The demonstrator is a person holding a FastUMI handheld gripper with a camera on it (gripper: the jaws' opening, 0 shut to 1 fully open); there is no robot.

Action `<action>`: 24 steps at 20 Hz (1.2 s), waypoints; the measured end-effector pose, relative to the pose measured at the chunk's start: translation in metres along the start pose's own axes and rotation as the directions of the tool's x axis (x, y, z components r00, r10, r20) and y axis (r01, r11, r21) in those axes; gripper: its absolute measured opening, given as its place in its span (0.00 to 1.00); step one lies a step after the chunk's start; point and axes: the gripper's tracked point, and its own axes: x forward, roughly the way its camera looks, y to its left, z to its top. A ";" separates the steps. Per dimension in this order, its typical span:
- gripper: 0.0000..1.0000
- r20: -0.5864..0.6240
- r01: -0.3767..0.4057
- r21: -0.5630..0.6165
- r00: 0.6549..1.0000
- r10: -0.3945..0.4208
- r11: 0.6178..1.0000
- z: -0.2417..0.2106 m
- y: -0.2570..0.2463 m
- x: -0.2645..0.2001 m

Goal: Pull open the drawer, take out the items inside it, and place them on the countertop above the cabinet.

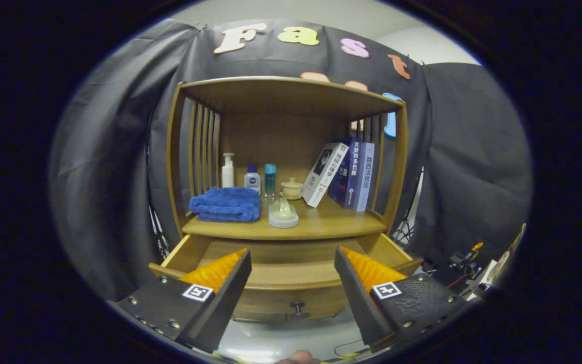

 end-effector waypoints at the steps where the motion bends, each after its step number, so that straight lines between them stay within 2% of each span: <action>1: 0.99 0.001 -0.001 0.012 1.000 0.001 1.000 -0.006 -0.002 -0.003; 7: 0.99 0.027 -0.009 0.048 1.000 0.008 0.999 -0.041 -0.010 -0.012; 10: 0.99 -0.006 0.021 0.027 1.000 -0.021 0.999 -0.073 -0.023 -0.006; 13: 0.99 -0.014 0.006 0.046 1.000 -0.006 0.999 -0.094 -0.022 -0.003; 16: 0.99 -0.011 -0.033 0.069 0.999 0.034 0.997 -0.105 -0.011 0.001; 24: 0.99 0.033 -0.036 0.067 0.999 0.034 0.997 -0.113 -0.008 0.006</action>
